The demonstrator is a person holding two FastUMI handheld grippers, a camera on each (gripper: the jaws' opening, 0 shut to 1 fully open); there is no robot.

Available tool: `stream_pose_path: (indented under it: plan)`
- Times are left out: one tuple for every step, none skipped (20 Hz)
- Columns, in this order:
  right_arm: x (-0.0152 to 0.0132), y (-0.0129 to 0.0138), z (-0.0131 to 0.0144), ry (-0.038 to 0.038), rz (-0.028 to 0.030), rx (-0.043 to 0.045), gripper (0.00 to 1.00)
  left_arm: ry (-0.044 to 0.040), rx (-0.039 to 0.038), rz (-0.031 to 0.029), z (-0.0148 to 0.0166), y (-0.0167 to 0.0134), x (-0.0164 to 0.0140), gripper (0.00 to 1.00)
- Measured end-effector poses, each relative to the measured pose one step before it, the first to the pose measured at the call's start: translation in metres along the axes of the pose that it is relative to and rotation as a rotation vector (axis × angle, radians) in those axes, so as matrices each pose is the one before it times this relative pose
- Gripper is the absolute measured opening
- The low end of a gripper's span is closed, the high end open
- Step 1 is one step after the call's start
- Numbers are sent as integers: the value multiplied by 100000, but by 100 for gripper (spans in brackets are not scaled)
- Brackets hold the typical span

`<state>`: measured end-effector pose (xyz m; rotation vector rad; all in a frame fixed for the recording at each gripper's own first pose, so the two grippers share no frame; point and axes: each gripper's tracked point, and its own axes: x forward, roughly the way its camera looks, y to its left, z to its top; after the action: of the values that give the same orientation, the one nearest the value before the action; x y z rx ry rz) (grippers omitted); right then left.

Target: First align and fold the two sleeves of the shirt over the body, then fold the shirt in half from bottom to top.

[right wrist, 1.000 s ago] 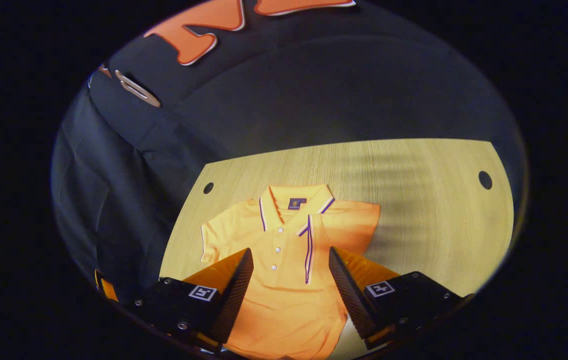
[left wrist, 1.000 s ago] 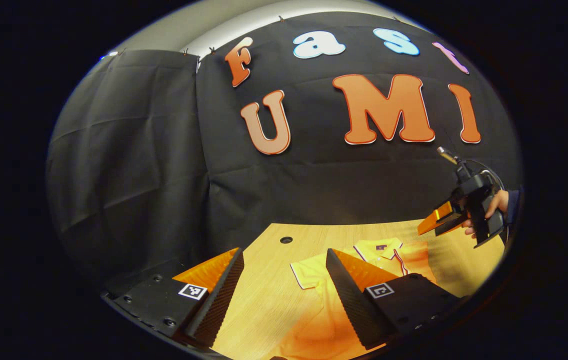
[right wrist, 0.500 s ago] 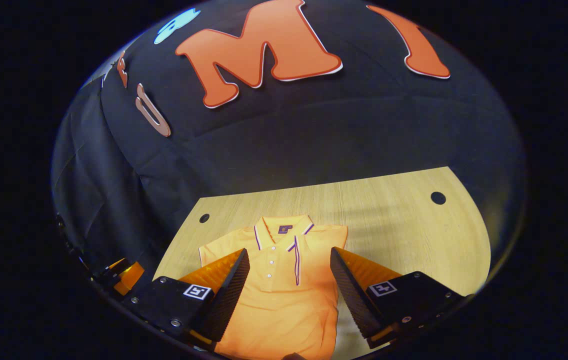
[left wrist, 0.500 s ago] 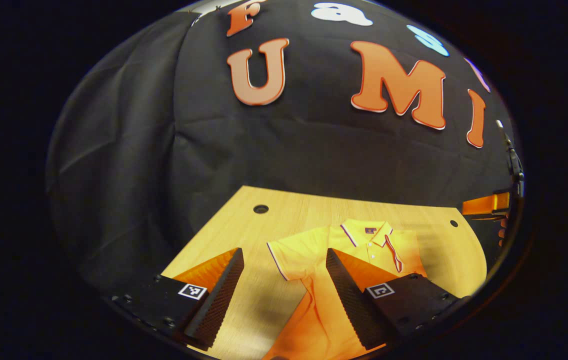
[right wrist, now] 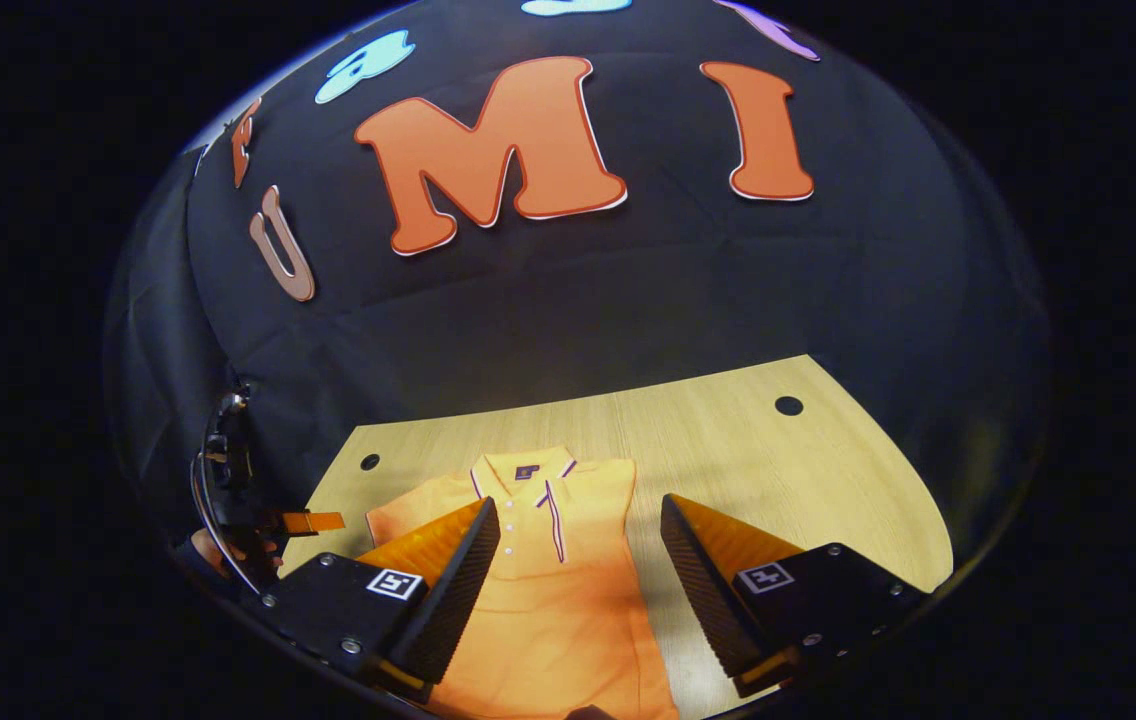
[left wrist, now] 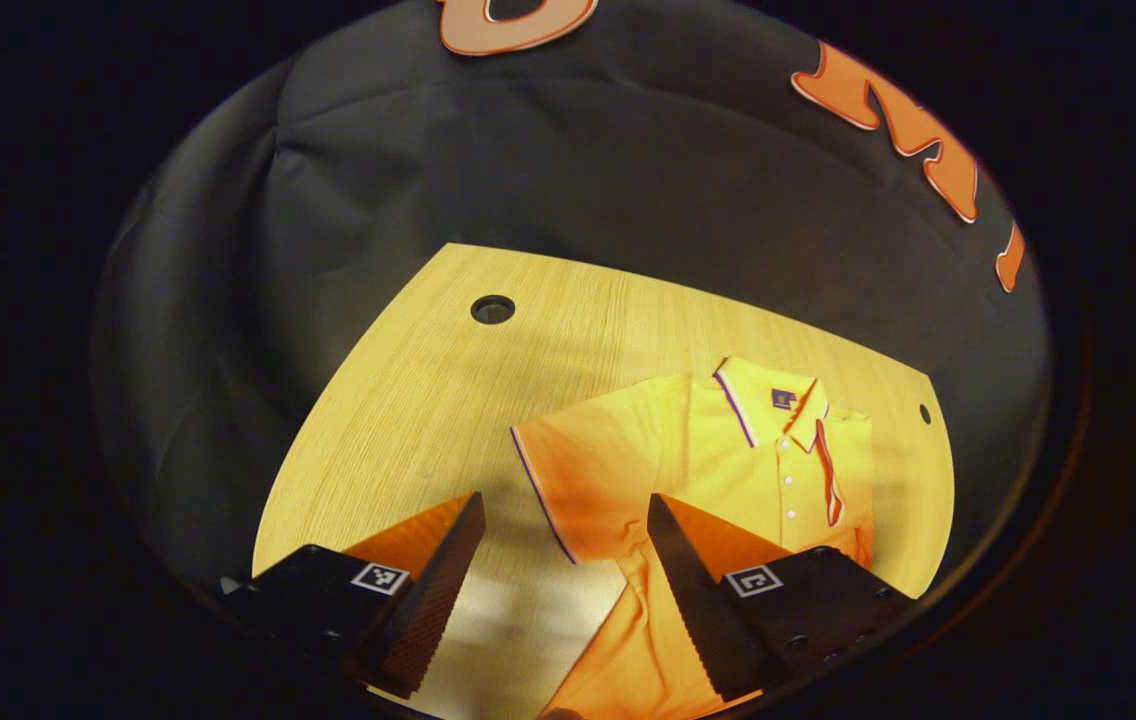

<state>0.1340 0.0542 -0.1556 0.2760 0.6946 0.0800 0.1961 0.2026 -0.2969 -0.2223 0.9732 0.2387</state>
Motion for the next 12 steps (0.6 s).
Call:
stream_pose_path:
  plan:
    - [-407,1,-59,-1059,-1302,474,98,1939,-90,-615,114,95,1194,98]
    - [-321,-128,62,-1216,-1930,390,98,3121,-449,-541,-30,-159,736,99]
    - [-756,-102,-513,-1387,-1553,-471,98,3390,-125,650,190,200,988,98]
    - [-526,68,53,-1402,-1507,69,98,3363,151,-386,-303,-60,1079,99]
    - [-708,-27,-61,-1256,-1586,-55,98,3119,156,-951,30,-251,1027,98]
    - [-613,120,41,-1134,-961,357,98,4183,-44,24,-535,-214,1030,98]
    - [-466,-24,-113,-666,-996,519,98,3008,-216,366,-135,-15,1152,98]
    - [-308,74,-164,-164,-417,597,98,3793,-261,1665,-432,294,802,98]
    - [-335,-212,-285,53,-1132,452,98,2390,-264,1909,-162,435,1013,98]
    - [-239,-14,-133,-189,-336,376,98,1903,-394,915,8,159,471,98]
    - [-254,-184,-95,-6,-1094,0,98,1692,-486,331,-152,35,530,98]
    - [-187,-243,-75,218,-862,-244,98,1232,-588,382,35,2,372,99]
